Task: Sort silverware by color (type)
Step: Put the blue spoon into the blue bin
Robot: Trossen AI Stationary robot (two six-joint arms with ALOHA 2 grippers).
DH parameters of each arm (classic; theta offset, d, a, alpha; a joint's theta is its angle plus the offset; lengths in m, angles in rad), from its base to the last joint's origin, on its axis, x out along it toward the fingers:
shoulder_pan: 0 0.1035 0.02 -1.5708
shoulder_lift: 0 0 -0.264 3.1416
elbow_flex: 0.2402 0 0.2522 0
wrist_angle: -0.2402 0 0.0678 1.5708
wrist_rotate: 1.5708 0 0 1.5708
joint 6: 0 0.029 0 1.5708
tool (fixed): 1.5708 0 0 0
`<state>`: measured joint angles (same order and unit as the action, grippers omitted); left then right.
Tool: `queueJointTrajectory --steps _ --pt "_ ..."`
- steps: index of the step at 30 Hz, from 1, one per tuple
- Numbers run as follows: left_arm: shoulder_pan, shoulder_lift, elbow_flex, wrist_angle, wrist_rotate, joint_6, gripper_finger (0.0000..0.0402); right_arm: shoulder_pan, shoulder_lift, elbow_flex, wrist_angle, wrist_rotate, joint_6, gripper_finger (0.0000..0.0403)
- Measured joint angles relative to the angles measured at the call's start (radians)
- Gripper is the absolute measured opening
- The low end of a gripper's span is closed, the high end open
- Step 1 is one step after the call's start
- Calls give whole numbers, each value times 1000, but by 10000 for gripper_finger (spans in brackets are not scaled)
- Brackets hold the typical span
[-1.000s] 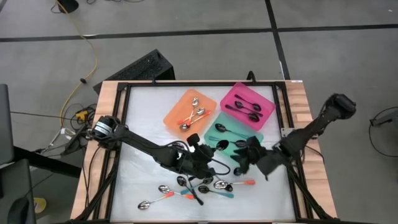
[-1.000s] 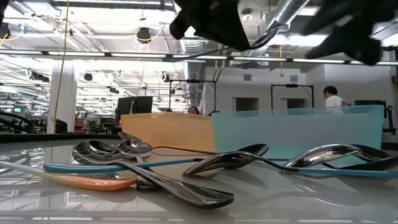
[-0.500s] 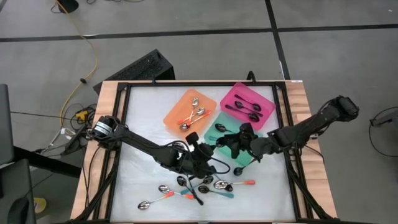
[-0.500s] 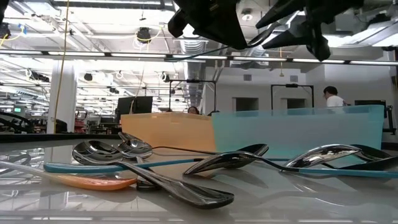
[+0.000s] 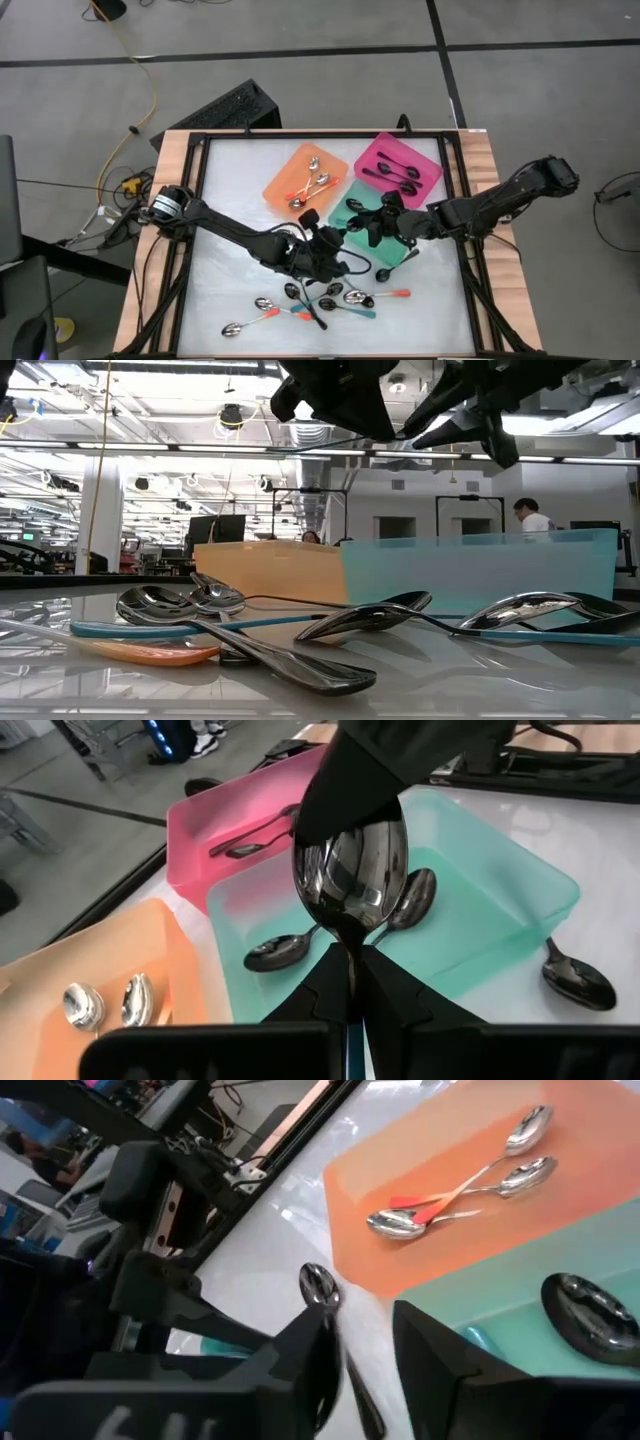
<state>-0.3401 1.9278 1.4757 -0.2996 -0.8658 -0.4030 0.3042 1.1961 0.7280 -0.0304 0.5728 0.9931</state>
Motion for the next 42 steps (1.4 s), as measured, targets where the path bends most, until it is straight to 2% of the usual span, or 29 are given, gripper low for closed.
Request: queueJointTrajectory --steps 8,15,19,23,27,30,33,37,42 --pt "20 0 0 2 7 1 2 0 0 0 -4 -21 -40 18" --pt "40 0 0 0 81 -1 4 0 0 0 -14 -21 -64 10" --pt "41 -4 0 -3 104 23 29 1 1 0 -17 -5 -66 7" --pt "38 -41 0 -43 99 33 70 0 1 0 -23 59 -64 7" --pt "38 -125 1 -130 32 -2 99 0 1 -1 -20 104 -62 7" --pt "39 -198 1 -184 10 -1 106 -1 -5 -1 -18 153 -62 7" --pt "38 -273 1 -224 2 -2 106 1 -30 -1 -30 265 -60 7" --pt "31 -373 1 -282 -21 -34 107 22 -123 0 -136 417 -42 7" --pt "5 -457 2 -380 -91 -86 107 47 -276 0 -426 501 120 7"
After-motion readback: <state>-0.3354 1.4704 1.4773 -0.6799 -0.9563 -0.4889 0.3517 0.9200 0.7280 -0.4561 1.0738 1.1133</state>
